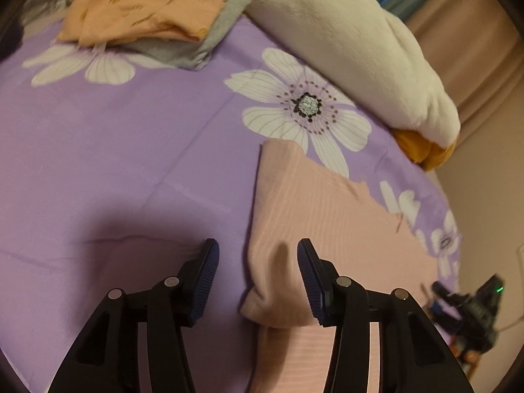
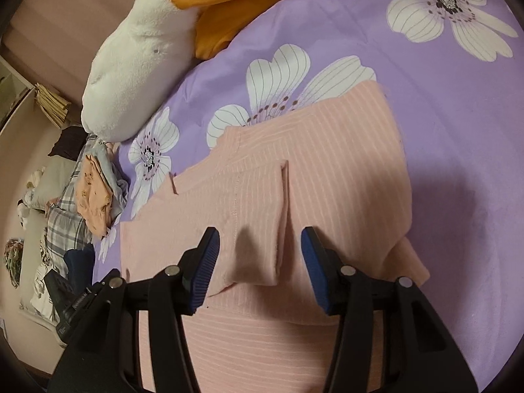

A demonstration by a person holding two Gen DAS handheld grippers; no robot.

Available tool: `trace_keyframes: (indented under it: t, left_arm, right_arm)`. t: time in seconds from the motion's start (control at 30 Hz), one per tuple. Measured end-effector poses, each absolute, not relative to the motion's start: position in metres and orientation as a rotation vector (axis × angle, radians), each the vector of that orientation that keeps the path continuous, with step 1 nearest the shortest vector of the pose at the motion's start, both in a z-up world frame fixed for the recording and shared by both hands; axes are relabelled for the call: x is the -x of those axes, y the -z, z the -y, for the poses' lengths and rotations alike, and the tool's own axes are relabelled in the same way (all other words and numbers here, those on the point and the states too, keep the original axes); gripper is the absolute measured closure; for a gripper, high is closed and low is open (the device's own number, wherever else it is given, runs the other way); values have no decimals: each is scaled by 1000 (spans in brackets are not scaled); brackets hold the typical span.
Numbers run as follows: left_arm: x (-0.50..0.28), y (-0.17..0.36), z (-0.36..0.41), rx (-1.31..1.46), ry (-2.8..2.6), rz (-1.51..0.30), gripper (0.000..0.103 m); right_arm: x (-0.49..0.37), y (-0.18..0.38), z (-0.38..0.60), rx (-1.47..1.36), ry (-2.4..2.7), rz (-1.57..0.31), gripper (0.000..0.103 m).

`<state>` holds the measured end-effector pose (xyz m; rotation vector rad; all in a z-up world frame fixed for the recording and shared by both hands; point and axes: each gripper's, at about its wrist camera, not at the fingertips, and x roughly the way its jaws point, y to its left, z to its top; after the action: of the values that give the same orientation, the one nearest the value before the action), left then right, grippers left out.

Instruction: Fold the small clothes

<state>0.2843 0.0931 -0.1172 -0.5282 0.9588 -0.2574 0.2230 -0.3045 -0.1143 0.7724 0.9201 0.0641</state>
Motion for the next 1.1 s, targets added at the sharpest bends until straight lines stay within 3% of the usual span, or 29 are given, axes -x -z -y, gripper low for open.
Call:
trace_keyframes:
  t: [0.37,0.4,0.43,0.47,0.5,0.57,0.67,0.77,0.93,1.0,1.1]
  left_arm:
    - [-285,124,-88,562,364,-1018,55]
    - [-291,126,-86,577,365,-1026,58]
    - [-296,128,-84,584,361,-1040,75]
    - [-303,132,-81,575,326,-1069,89]
    - [-306,136,-80,574,304,-1088,99]
    - [-305,136,-84,611,276,-1071,99]
    - [-296,125,-80,538,234,-1018,98]
    - [-295,119,-74,468,215,-1007,98]
    - [-300,128,-71,431,196,-1039,97]
    - [-297,125,-71,409,200,-1033,97]
    - [-290,116,-69,346,193,-1029,92]
  right_arm:
    - [-222,116,302,-775,-64,-913,52]
    - [-223,115,301,-767,-64,-915,52]
    - [-224,114,300,-752,-61,-917,54]
    - [-226,114,299,-736,-60,-922,61]
    - [-227,113,297,-707,-55,-927,76]
    - [-230,114,291,-644,-46,-941,92]
    - [-228,109,287,-601,-60,-909,97]
    - [-218,102,292,-618,-45,-860,98]
    - [-220,117,291,-589,-13,-938,99]
    - [-216,105,292,-571,22,-939,90]
    - [-207,86,286,-508,6,-874,90]
